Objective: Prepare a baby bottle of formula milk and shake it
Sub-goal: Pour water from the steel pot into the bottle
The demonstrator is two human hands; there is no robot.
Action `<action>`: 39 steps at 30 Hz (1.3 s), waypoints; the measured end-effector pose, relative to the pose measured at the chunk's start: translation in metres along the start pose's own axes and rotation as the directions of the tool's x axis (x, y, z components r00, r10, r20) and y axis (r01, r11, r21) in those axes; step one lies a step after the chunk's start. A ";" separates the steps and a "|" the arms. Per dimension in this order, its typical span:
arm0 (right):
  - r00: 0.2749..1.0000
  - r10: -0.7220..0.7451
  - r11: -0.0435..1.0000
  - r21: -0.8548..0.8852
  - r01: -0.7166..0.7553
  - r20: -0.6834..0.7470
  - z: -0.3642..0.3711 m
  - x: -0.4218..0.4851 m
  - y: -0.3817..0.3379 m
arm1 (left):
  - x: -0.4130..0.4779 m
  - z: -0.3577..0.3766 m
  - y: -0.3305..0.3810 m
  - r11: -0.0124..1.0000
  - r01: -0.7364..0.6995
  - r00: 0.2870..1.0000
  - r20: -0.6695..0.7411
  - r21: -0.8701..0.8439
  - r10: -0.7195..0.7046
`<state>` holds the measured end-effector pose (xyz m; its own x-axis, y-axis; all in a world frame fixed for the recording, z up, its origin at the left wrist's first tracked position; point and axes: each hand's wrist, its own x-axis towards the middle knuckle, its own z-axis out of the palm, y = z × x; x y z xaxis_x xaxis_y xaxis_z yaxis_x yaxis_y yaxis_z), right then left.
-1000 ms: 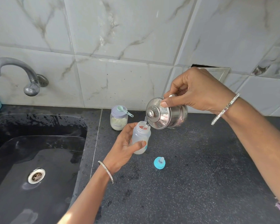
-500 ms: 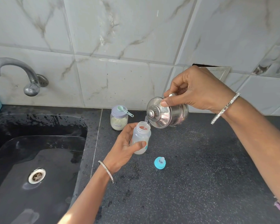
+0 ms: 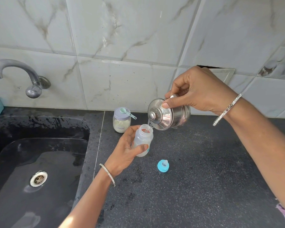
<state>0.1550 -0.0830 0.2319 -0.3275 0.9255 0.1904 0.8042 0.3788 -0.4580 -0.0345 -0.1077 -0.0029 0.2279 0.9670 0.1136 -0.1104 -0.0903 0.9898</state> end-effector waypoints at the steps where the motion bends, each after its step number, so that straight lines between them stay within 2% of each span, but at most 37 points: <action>1: 1.000 0.000 1.000 -0.001 0.000 -0.001 0.000 0.000 0.000 | 0.000 0.000 0.000 1.000 0.000 1.000 0.000 0.000 0.000; 39: 1.000 0.020 0.999 0.029 -0.021 0.022 0.002 -0.004 0.009 | 0.001 -0.001 -0.001 0.998 0.018 1.000 0.007 0.055 -0.018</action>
<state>0.1632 -0.0833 0.2254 -0.3219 0.9328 0.1623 0.7962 0.3594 -0.4866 -0.0349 -0.1067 -0.0037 0.2363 0.9669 0.0962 -0.0530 -0.0861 0.9949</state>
